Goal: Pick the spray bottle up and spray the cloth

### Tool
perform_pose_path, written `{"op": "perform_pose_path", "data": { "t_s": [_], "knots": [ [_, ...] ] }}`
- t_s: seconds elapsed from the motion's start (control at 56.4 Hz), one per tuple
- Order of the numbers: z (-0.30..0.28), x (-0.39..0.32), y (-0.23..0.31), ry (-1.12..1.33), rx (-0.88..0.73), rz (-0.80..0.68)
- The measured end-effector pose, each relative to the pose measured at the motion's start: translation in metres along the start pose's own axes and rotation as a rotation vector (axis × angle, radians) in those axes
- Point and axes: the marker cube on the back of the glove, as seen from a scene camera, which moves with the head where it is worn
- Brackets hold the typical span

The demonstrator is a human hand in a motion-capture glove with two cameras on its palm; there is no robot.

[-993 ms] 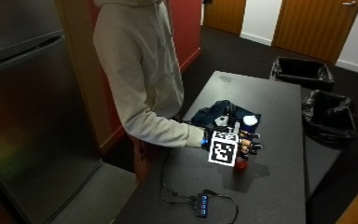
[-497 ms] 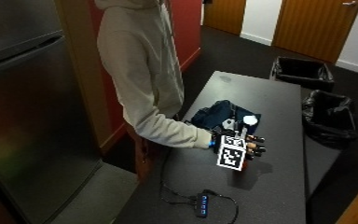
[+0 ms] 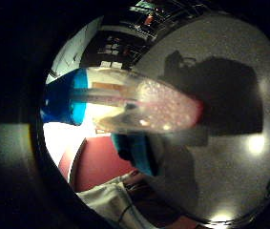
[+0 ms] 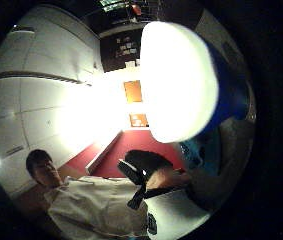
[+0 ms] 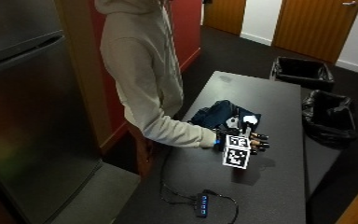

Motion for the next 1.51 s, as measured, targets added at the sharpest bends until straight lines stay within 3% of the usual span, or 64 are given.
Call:
{"op": "perform_pose_path", "data": {
  "t_s": [0.976,1.508],
  "knots": [
    [0.027,-0.011,-0.016,-0.071,0.211,0.038],
    [0.052,-0.009,-0.038,0.098,0.227,0.074]
  ]
}}
